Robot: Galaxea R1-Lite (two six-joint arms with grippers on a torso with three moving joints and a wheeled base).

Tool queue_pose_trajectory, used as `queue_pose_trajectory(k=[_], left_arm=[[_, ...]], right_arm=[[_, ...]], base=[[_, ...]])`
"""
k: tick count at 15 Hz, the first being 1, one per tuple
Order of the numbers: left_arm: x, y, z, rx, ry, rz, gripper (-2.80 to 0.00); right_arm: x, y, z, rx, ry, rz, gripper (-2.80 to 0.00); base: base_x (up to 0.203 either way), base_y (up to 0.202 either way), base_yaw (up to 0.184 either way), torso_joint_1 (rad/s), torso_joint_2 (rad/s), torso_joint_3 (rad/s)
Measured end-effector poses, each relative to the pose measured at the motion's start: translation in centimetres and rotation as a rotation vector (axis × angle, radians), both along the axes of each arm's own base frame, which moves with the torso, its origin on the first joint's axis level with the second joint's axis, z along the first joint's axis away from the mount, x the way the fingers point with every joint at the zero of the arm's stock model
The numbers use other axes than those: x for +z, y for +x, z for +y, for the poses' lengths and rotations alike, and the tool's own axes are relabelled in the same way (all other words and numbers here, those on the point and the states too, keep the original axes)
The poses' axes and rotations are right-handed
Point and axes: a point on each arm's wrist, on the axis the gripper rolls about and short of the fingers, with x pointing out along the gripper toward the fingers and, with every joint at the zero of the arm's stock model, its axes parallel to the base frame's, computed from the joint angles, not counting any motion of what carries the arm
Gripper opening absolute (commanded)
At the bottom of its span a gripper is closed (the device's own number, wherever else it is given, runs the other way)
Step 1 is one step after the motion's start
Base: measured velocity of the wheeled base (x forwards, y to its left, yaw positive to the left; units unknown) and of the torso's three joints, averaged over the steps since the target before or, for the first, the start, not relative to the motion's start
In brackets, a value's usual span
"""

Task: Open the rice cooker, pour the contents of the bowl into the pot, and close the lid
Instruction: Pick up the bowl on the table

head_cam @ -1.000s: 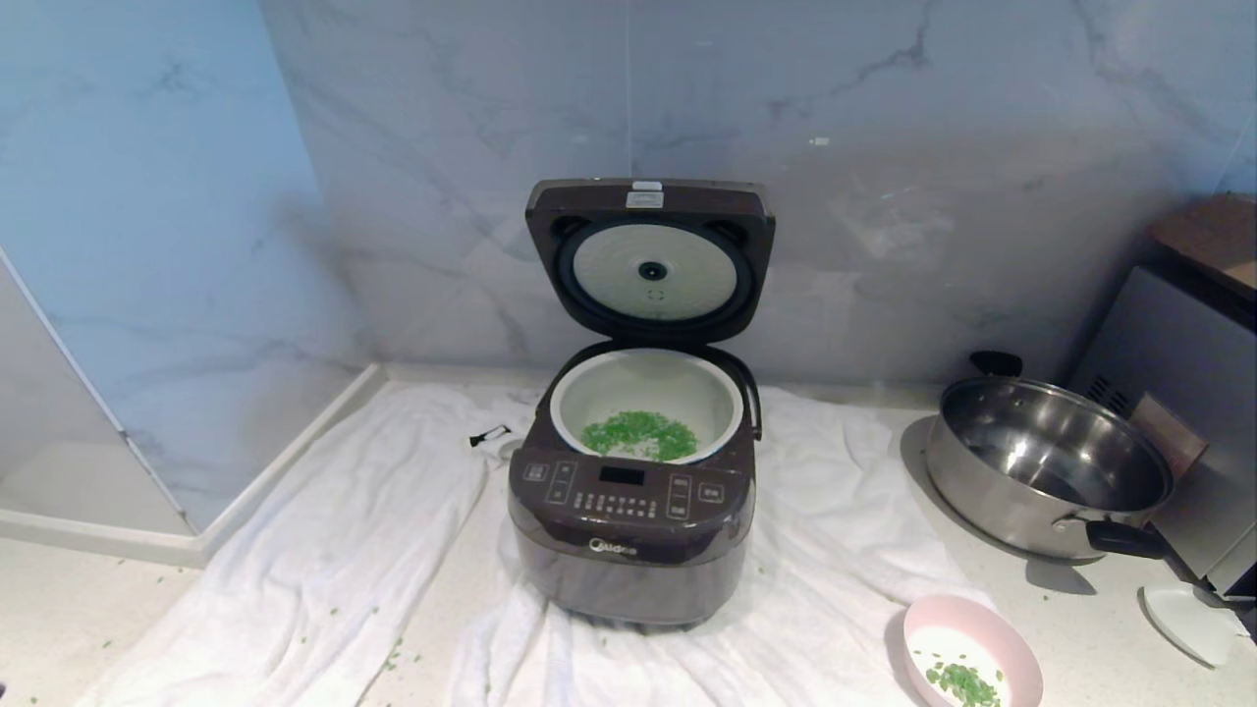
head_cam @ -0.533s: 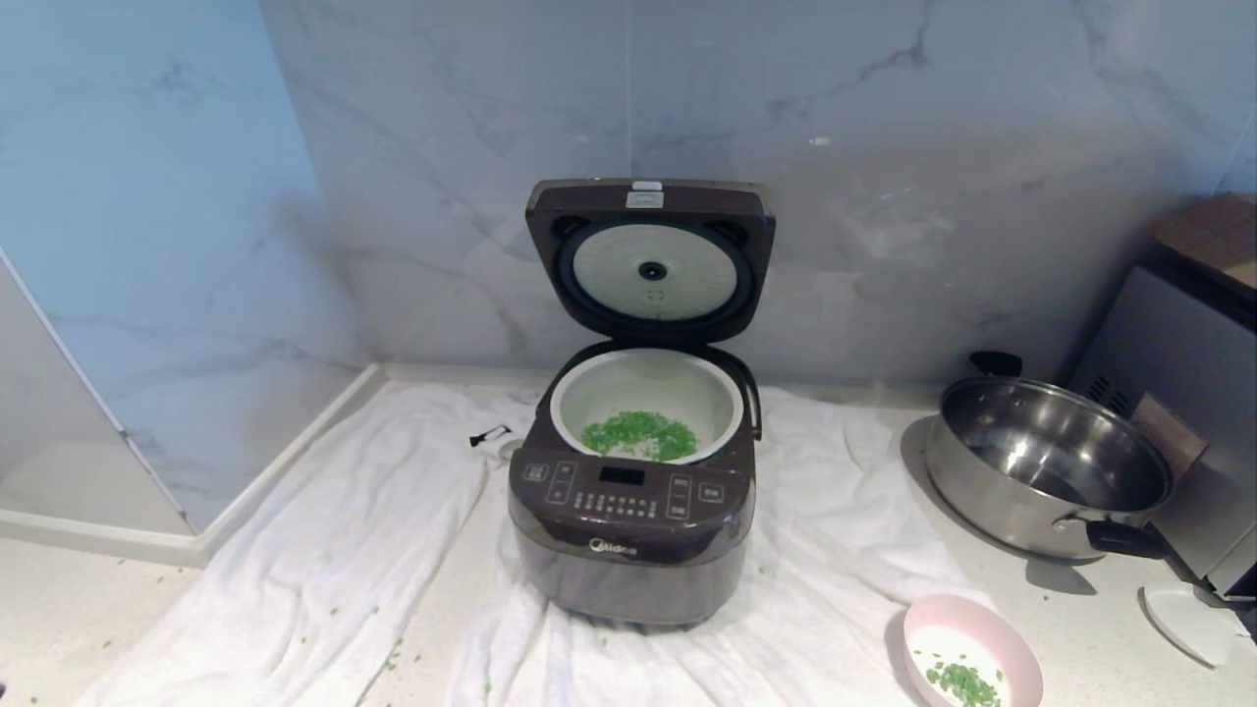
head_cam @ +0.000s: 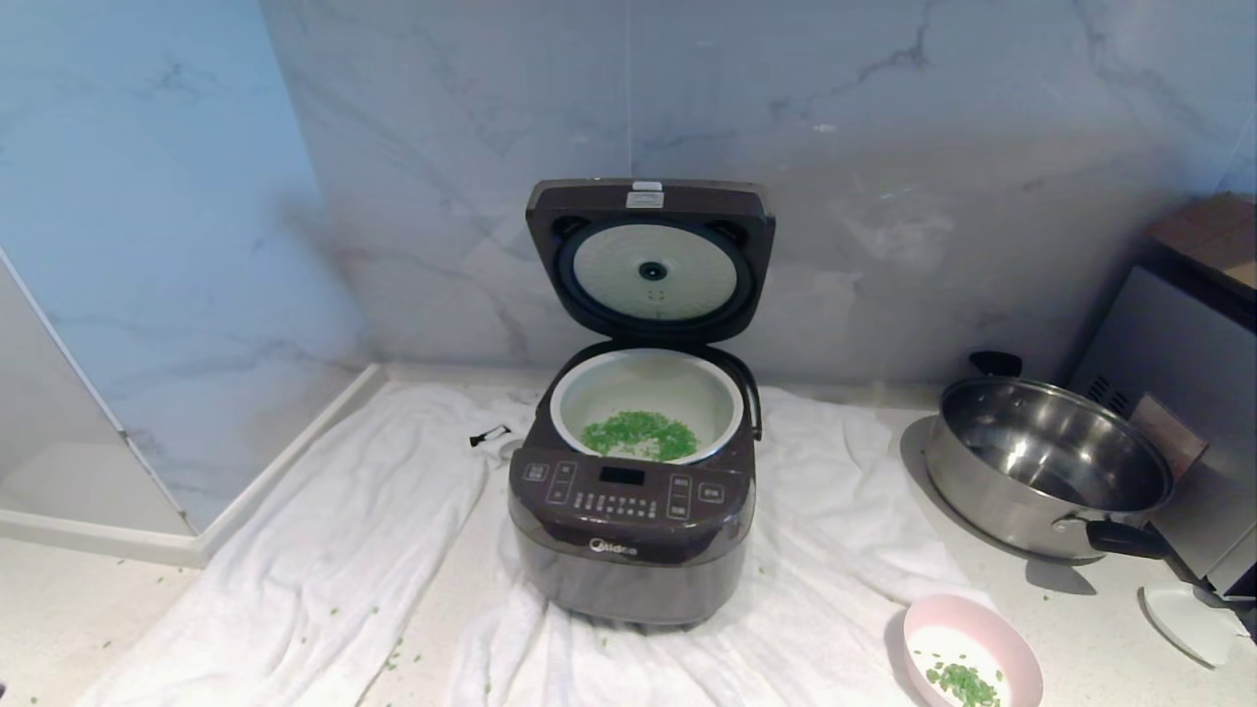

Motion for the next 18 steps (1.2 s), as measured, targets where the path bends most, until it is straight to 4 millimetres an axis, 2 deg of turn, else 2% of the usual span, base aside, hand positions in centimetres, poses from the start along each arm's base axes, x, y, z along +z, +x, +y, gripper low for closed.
queue_pose_trajectory(k=[5, 7, 9, 11, 14, 16, 18], left_arm=[[0.0, 0.0, 0.0, 0.0, 0.0, -0.002, -2.8], [0.0, 0.0, 0.0, 0.0, 0.0, -0.003, -2.8], [0.0, 0.0, 0.0, 0.0, 0.0, -0.002, -2.8], [0.0, 0.0, 0.0, 0.0, 0.0, -0.003, -2.8], [0.0, 0.0, 0.0, 0.0, 0.0, -0.003, -2.8], [0.0, 0.0, 0.0, 0.0, 0.0, -0.003, -2.8], [0.0, 0.0, 0.0, 0.0, 0.0, -0.002, -2.8]], right_arm=[[1.4, 0.5, 0.0, -0.007, 0.02, 0.031, -2.8], [4.0, 1.0, 0.0, -0.031, 0.105, 0.063, -2.8], [7.1, 2.3, 0.0, -0.068, 0.226, 0.149, -2.8], [9.8, 4.8, -0.1, -0.127, 0.327, 0.249, -2.8], [12.6, 10.3, -1.1, -0.265, 0.407, 0.385, -2.8], [12.6, 13.9, -2.5, -0.356, 0.447, 0.504, -2.8], [10.7, 16.8, -4.1, -0.381, 0.466, 0.675, -2.8]], base=[[0.0, 0.0, 0.0, 0.0, 0.0, 0.0], [0.0, 0.0, 0.0, 0.0, 0.0, 0.0], [0.0, 0.0, 0.0, 0.0, 0.0, 0.0], [0.0, 0.0, 0.0, 0.0, 0.0, 0.0], [0.0, 0.0, 0.0, 0.0, 0.0, 0.0], [0.0, 0.0, 0.0, 0.0, 0.0, 0.0], [0.0, 0.0, 0.0, 0.0, 0.0, 0.0]])
